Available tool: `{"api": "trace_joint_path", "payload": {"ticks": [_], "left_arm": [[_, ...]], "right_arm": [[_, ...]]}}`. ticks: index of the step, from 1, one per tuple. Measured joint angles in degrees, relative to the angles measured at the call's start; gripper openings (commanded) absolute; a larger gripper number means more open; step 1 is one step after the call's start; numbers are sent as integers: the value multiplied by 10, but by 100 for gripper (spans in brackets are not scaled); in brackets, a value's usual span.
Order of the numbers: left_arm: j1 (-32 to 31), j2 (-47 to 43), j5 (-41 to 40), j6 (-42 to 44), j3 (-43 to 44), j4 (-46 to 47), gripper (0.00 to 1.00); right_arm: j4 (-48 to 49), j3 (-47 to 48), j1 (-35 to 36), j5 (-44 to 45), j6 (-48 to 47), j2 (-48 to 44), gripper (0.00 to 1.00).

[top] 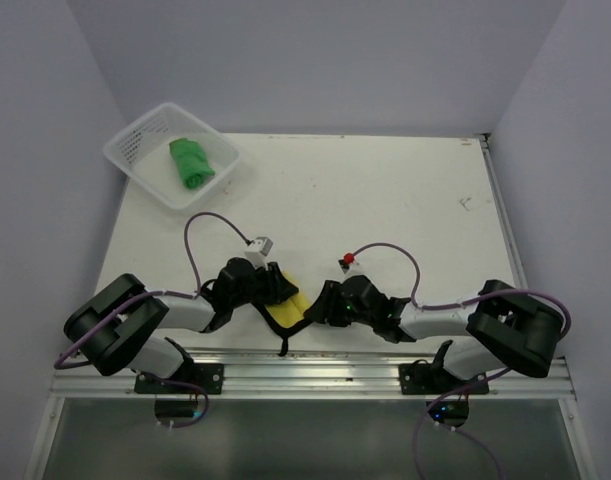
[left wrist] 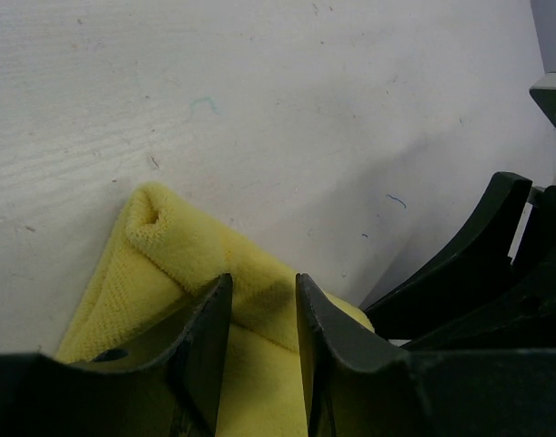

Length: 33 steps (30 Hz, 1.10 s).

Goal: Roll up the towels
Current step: Roll the towel

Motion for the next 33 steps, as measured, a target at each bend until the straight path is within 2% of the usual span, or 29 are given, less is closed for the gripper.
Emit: {"api": "trace_joint_path", "payload": {"ticks": [4, 14, 20, 21, 22, 28, 33], "left_arm": [[0, 0, 0, 0, -1, 2, 39], [2, -1, 0, 1, -2, 2, 39], [2, 8, 5, 2, 1, 7, 39], [2, 9, 6, 2, 3, 7, 39], [3, 11, 7, 2, 4, 7, 39], [3, 15, 7, 7, 21, -10, 39], [2, 20, 15, 14, 46, -38, 39]], "right_arm": [[21, -3, -2, -3, 5, 13, 32], [49, -4, -4, -17, -18, 35, 34], [55, -2, -4, -18, -40, 45, 10], [55, -1, -4, -18, -44, 46, 2], [54, 1, -4, -18, -50, 47, 0], [35, 15, 6, -7, -91, 45, 0], [-43, 57, 80, 93, -153, 31, 0]]}}
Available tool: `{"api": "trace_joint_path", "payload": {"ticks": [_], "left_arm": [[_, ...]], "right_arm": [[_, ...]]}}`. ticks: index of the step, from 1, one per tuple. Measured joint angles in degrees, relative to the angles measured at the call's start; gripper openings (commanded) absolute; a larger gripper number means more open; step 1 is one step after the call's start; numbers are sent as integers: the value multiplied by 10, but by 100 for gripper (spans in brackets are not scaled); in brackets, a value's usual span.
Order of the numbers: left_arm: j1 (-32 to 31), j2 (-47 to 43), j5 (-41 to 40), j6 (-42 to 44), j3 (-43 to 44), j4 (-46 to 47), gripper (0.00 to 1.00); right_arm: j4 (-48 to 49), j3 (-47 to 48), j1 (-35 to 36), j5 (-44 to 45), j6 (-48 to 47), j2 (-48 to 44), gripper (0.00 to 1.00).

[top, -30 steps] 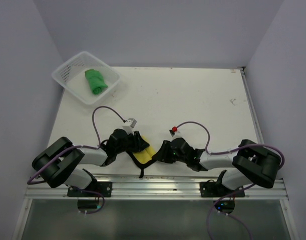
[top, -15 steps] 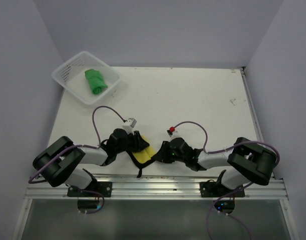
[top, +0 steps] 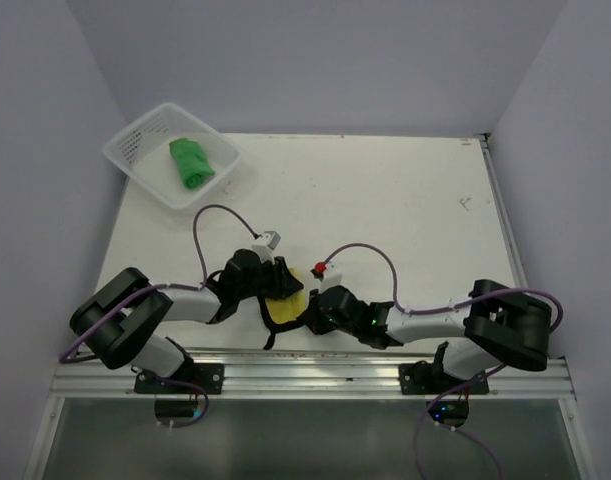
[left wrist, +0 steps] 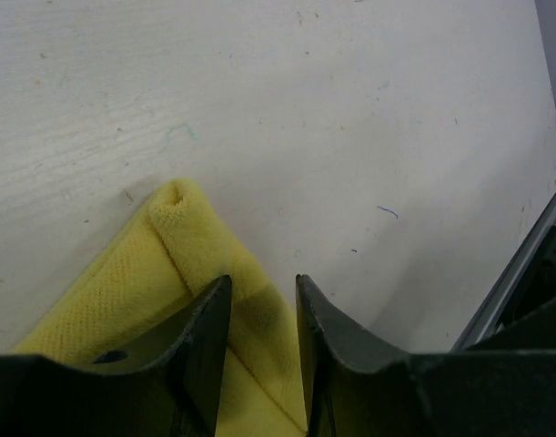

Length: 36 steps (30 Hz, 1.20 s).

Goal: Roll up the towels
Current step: Roll the towel

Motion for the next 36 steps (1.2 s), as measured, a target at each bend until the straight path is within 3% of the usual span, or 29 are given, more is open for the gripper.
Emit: {"api": "trace_joint_path", "payload": {"ticks": [5, 11, 27, 30, 32, 36], "left_arm": [[0, 8, 13, 0, 20, -17, 39], [0, 7, 13, 0, 28, -34, 39], [0, -213, -83, 18, 27, -192, 39], [0, -226, -94, 13, 22, -216, 25], [0, -223, -98, 10, 12, -235, 8], [0, -209, -103, 0, -7, -262, 0]], "right_arm": [[-75, 47, 82, 120, -41, 4, 0], [-161, 104, 132, 228, -51, 45, 0], [-206, 115, 139, 276, 2, 56, 0], [-207, 115, 139, 278, 5, 56, 0], [-207, 115, 139, 278, 5, 56, 0], [-208, 115, 139, 279, 7, 56, 0]]}}
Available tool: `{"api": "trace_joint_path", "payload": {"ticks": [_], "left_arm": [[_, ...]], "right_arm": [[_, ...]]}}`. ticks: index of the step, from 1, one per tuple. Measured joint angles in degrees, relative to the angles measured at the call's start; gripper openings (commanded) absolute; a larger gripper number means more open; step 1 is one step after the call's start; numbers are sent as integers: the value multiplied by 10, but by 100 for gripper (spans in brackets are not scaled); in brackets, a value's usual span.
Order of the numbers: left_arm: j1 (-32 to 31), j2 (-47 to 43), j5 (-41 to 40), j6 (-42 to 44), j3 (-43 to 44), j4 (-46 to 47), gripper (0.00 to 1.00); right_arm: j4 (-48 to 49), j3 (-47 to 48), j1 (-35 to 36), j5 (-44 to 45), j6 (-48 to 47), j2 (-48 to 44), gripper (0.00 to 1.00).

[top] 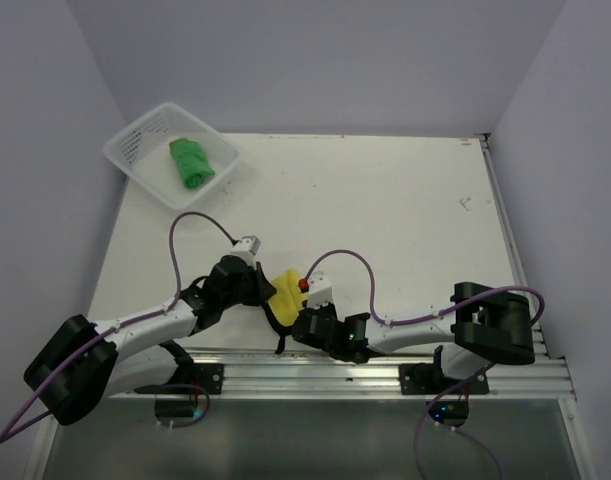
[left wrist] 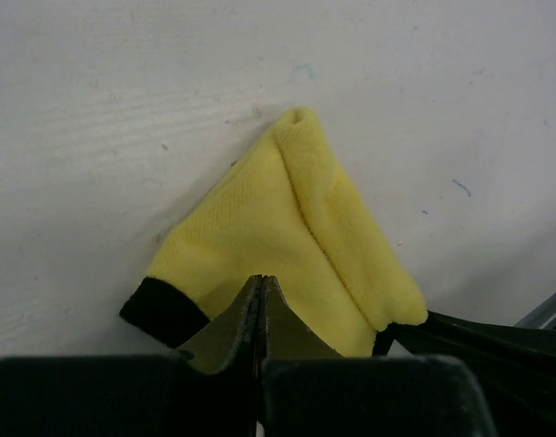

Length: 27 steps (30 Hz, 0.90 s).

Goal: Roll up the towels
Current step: Roll the towel

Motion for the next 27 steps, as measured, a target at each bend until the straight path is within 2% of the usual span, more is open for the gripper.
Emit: {"api": "trace_joint_path", "payload": {"ticks": [9, 27], "left_arm": [[0, 37, -14, -2, -10, -27, 0], [0, 73, -40, -1, 9, -6, 0]], "right_arm": [[-1, 0, 0, 0, -1, 0, 0], [-69, 51, 16, 20, -50, 30, 0]]}}
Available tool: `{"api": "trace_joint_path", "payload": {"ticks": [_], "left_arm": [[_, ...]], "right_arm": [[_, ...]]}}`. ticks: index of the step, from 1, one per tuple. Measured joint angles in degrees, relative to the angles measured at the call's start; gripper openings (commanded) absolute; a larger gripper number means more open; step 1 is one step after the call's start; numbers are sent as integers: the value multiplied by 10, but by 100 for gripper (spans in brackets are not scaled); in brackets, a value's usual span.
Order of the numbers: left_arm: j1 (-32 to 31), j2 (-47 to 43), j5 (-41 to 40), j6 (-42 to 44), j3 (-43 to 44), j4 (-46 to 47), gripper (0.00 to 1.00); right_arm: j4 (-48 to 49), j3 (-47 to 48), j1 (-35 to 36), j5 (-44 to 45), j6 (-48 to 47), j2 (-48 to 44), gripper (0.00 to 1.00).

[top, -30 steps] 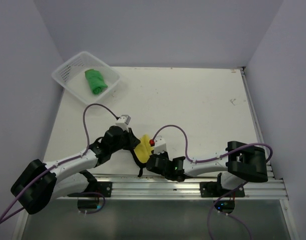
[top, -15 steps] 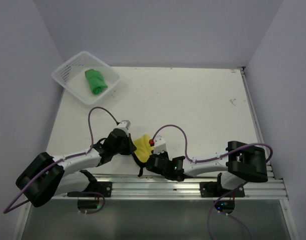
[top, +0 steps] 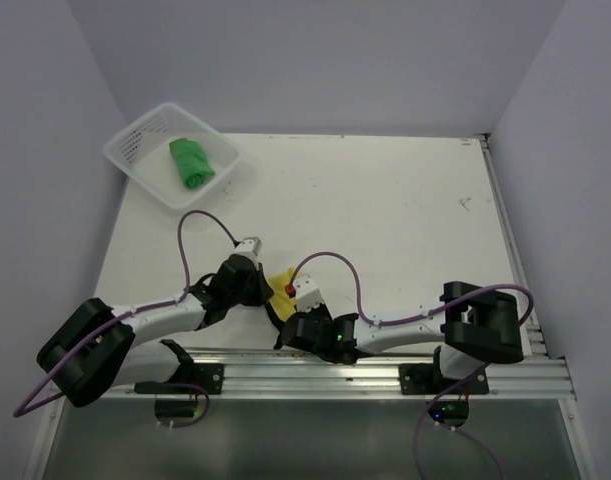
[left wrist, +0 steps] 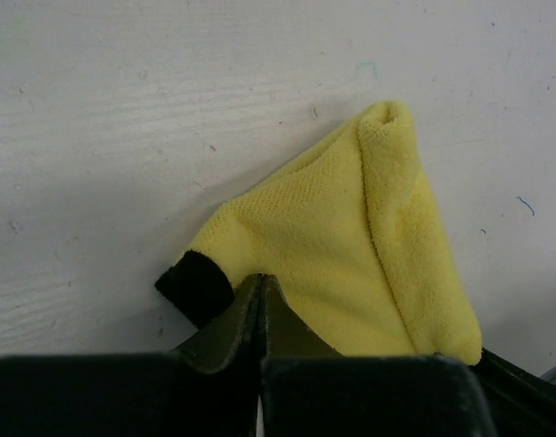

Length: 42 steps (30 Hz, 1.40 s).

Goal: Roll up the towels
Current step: Roll the towel

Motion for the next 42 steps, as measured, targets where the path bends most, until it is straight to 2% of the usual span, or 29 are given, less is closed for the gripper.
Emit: {"api": "trace_joint_path", "payload": {"ticks": [9, 21, 42], "left_arm": [[4, 3, -7, 6, -9, 33, 0], [15, 4, 11, 14, -42, 104, 0], [38, 11, 41, 36, -44, 122, 0]], "right_arm": [[-78, 85, 37, 54, -23, 75, 0], [-186, 184, 50, 87, -54, 155, 0], [-286, 290, 56, 78, -165, 233, 0]]}}
